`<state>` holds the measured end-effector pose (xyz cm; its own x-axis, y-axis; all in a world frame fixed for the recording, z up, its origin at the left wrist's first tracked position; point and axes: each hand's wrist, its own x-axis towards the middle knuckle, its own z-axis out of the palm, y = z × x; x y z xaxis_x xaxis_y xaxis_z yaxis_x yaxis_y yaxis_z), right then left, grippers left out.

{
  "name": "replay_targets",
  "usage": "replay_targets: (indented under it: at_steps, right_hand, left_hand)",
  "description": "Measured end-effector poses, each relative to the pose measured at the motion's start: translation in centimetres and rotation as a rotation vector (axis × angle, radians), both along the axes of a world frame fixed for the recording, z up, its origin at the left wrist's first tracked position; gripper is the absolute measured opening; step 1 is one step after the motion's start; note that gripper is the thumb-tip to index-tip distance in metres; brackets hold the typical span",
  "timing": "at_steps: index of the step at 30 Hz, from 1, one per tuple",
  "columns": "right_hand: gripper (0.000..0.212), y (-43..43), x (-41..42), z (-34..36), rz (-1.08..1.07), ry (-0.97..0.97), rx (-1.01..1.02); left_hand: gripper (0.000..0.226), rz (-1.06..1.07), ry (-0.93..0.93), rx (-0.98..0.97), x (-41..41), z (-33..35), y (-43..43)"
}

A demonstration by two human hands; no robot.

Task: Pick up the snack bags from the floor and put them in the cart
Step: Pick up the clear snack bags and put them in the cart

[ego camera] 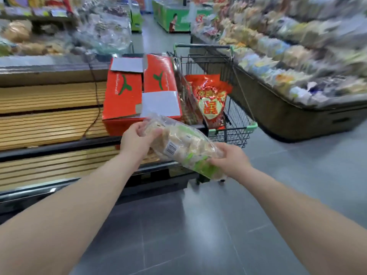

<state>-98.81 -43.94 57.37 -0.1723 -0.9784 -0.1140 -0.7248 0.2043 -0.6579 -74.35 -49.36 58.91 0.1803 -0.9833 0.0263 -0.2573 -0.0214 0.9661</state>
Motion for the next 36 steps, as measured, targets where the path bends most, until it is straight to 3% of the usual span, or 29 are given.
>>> replay_targets:
  at_steps: [5, 10, 21, 26, 28, 33, 36]
  right_hand:
    - [0.044, -0.5, -11.3, 0.6, -0.103, -0.008, 0.013]
    - [0.042, -4.1, -18.8, -0.6, -0.204, -0.08, -0.009]
    - [0.048, -21.9, -31.9, -1.7, -0.178, 0.05, 0.096]
    - [0.088, -27.7, -36.2, -1.2, -0.035, 0.192, 0.165]
    - [0.095, -29.8, -37.4, -0.9, 0.069, 0.253, 0.194]
    - [0.072, -37.1, -41.5, -1.8, 0.239, 0.275, 0.205]
    - [0.065, -40.7, -43.7, -2.5, 0.262, 0.229, 0.226]
  left_hand:
    - [0.06, -0.113, -0.031, 0.0, -12.4, 0.6, -3.6]
    - [0.058, -0.189, -0.102, -0.014, -20.9, 0.8, -9.2]
    - [0.031, -0.291, -0.158, 0.036, -37.2, -0.7, -30.8]
    - [0.027, -0.264, -0.198, 0.114, -43.0, -1.6, -37.5]
    - [0.028, -0.229, -0.247, 0.151, -44.3, -2.1, -39.5]
    - [0.033, -0.154, -0.326, 0.219, -47.2, -3.1, -44.9]
    - [0.059, -0.119, -0.374, 0.232, -48.3, -3.4, -46.7]
